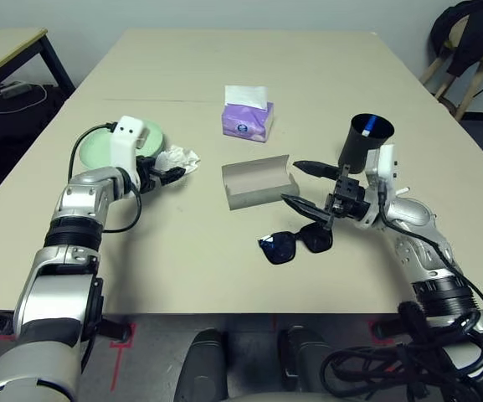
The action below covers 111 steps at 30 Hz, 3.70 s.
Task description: Organize and tidy the items on the table.
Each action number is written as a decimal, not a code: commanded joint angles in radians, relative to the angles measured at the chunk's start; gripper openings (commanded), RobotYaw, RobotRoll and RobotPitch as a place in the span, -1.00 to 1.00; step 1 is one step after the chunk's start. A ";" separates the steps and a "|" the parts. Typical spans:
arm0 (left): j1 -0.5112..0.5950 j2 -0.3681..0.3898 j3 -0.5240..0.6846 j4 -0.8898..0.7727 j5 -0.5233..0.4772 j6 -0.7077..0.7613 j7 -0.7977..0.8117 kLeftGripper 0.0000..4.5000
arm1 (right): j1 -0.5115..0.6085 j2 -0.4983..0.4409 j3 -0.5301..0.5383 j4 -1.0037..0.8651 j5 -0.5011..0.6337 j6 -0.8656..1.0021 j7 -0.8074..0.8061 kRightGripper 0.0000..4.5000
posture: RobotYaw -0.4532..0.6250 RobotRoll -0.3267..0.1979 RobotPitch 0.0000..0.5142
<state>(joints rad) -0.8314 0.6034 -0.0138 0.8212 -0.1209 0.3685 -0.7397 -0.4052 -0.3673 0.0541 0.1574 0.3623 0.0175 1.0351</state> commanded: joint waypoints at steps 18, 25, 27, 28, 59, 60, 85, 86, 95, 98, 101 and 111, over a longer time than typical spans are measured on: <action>-0.030 -0.023 0.039 0.051 0.016 0.007 0.008 -0.99 | 0.020 0.003 0.001 -0.031 0.006 0.008 -0.024 1.00 | 0.01 0.25 -0.73; -0.022 -0.050 0.208 -0.116 -0.144 0.202 0.038 -0.99 | 0.021 0.009 0.002 -0.028 0.006 0.005 -0.024 1.00 | 0.03 0.25 -0.74; -0.021 -0.060 0.249 -0.130 -0.172 0.230 0.072 -0.99 | 0.018 0.013 0.004 -0.024 0.005 0.004 -0.023 1.00 | 0.04 0.25 -0.74; -0.023 -0.065 0.264 -0.129 -0.180 0.233 0.092 -0.99 | 0.016 0.014 0.005 -0.023 0.004 0.003 -0.023 1.00 | 0.04 0.25 -0.74; 0.153 -0.071 0.233 -0.219 -0.197 -0.137 -0.080 0.98 | 0.005 0.007 0.003 -0.129 -0.023 0.162 -0.197 1.00 | 0.07 0.25 -0.56; 0.181 -0.069 0.223 -0.258 -0.200 -0.147 -0.109 0.98 | 0.000 0.003 0.005 -0.137 -0.023 0.180 -0.205 1.00 | 0.07 0.25 -0.55; 0.453 -0.047 0.057 -0.609 -0.261 -0.318 -0.555 0.98 | -0.228 -0.241 0.236 -0.158 -0.219 0.213 0.145 1.00 | 0.04 0.25 -0.45; 0.455 -0.044 0.048 -0.607 -0.257 -0.338 -0.570 0.98 | -0.230 -0.241 0.236 -0.182 -0.214 0.247 0.143 1.00 | 0.04 0.25 -0.44; 0.486 -0.002 0.002 -0.624 -0.265 -0.418 -0.697 0.98 | -0.231 -0.275 0.249 -0.386 -0.202 0.479 0.140 1.00 | 0.01 0.25 -0.36; 0.488 0.016 -0.012 -0.608 -0.255 -0.430 -0.723 0.98 | -0.245 -0.289 0.279 -0.425 -0.219 0.545 0.139 1.00 | 0.01 0.25 -0.33; 0.488 0.023 -0.021 -0.602 -0.253 -0.431 -0.727 0.98 | -0.281 -0.310 0.324 -0.460 -0.248 0.616 0.130 1.00 | 0.01 0.25 -0.33; 0.485 0.018 -0.032 -0.609 -0.252 -0.432 -0.724 0.98 | -0.450 -0.413 0.541 -0.526 -0.349 0.815 0.203 1.00 | 0.03 0.25 -0.32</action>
<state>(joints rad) -0.3487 0.6161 -0.0290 0.2153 -0.3838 -0.0498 -1.4543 -0.8394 -0.7692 0.5637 -0.3499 0.0272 0.8253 1.2153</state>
